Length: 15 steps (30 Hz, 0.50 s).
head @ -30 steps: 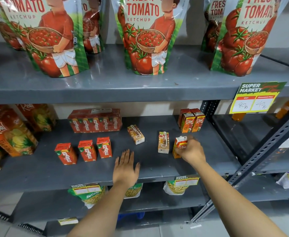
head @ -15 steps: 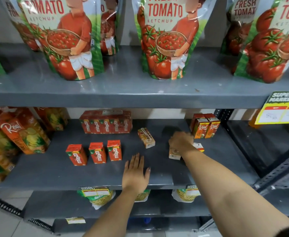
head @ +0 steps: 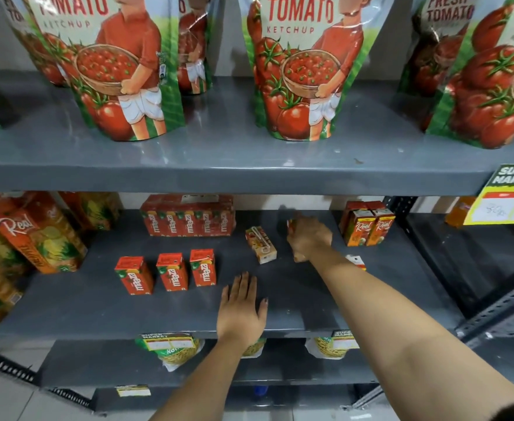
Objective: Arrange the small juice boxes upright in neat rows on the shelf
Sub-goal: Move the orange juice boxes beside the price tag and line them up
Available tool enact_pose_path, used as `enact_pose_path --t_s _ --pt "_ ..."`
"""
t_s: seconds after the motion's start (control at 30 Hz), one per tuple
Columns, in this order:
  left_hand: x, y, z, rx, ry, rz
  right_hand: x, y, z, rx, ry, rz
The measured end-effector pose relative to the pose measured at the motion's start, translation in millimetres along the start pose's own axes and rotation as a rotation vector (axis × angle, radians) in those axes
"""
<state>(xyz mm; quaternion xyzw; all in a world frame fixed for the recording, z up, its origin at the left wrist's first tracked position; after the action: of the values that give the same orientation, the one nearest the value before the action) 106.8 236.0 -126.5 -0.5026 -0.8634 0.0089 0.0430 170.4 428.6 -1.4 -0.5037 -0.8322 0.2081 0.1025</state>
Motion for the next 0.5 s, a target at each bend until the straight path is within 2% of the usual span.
enact_pose_path --t_s 0.13,0.23,0.33,0.5 --pt "-0.2 -0.7 0.6 0.011 -0.007 0.006 -1.3 -7.3 -52.4 0.199 0.196 -0.102" --pt "-0.8 -0.9 0.3 0.007 -0.006 0.006 -16.0 24.1 -93.5 0.375 0.35 -0.085" --pt "-1.2 0.1 -1.5 0.004 -0.002 0.002 -40.3 73.4 -120.2 0.405 0.55 -0.195" --pt "-2.0 1.5 -4.0 -0.013 -0.005 0.008 -68.4 151.1 -100.4 0.421 0.433 -0.018"
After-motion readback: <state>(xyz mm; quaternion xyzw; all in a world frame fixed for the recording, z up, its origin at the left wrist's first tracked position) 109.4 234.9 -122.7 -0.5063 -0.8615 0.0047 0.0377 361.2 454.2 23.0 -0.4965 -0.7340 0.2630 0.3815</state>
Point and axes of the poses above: each hand's wrist, its own x-axis towards the middle knuckle, its own z-axis out of the palm, y = z × x, the point moved 3 cm from there along x, towards the middle knuckle, and after that the axes turned 15 degrees about x, right-handed, at the moved point
